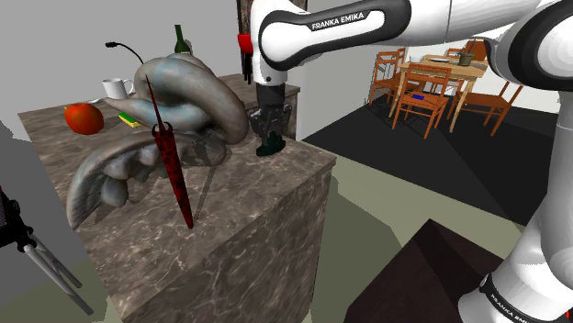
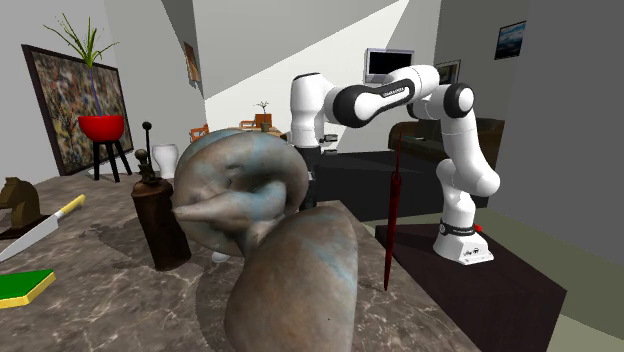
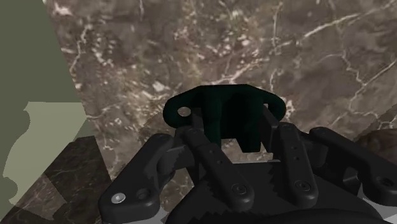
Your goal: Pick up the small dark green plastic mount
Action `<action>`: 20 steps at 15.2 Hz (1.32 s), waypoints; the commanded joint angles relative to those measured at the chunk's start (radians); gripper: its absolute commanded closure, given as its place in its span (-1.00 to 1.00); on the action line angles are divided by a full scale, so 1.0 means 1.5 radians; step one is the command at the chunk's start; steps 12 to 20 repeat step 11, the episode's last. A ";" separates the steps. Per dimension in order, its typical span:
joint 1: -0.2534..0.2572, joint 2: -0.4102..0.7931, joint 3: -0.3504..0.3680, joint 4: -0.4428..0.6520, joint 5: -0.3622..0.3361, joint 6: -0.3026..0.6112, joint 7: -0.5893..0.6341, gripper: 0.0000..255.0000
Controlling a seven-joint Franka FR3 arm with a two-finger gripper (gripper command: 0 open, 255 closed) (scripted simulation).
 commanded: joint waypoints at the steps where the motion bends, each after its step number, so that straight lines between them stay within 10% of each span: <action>1: 0.001 0.000 0.000 0.018 0.000 -0.019 -0.001 1.00; 20: 0.006 0.007 0.002 0.101 -0.001 -0.095 -0.002 1.00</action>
